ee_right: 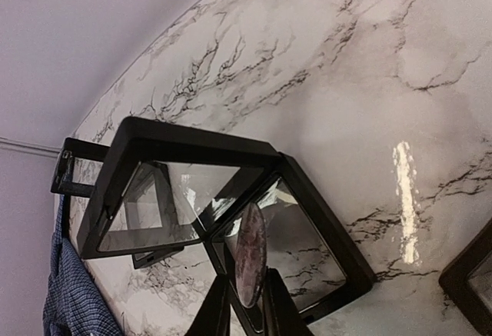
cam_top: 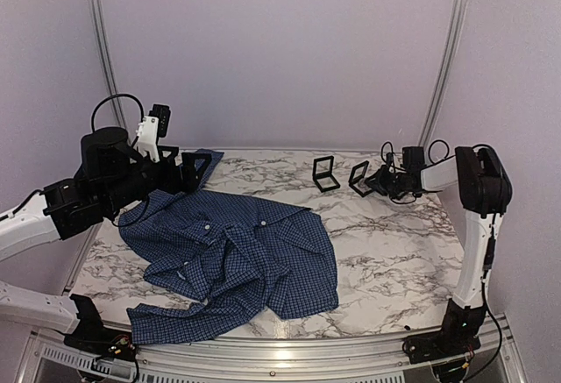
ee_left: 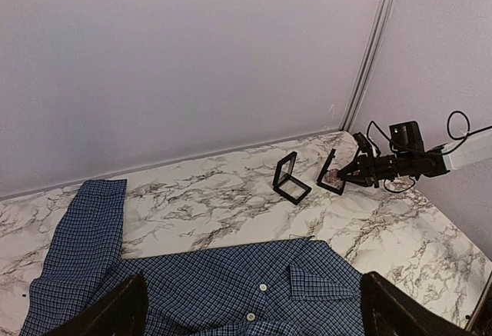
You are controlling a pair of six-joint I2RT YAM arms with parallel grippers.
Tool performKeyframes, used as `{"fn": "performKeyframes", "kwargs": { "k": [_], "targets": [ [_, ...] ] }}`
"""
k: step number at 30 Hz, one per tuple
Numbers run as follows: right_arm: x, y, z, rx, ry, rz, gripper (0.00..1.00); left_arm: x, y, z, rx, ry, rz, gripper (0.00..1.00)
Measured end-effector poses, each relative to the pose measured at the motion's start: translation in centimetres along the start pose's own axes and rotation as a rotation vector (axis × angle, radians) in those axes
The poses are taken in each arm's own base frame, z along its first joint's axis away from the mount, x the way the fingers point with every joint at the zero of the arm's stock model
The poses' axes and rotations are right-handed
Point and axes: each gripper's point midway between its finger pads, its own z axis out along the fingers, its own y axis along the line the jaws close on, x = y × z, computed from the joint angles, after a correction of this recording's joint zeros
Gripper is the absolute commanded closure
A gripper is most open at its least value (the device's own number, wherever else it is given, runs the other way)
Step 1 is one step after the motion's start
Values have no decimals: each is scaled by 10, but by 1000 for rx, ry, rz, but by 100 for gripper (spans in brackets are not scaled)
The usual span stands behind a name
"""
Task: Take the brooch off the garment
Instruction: Place the brooch in the brooch box.
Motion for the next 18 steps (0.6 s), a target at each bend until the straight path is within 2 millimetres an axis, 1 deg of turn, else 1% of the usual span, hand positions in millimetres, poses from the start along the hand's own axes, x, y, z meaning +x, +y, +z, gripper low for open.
{"fn": "performKeyframes", "kwargs": {
  "k": [13, 18],
  "targets": [
    [1, -7, -4, 63, 9, -1, 80, 2, -1, 2, 11, 7, -1, 1],
    [-5, -4, -10, 78, -6, -21, 77, 5, -1, 4, 12, 17, 0, 1]
  ]
}}
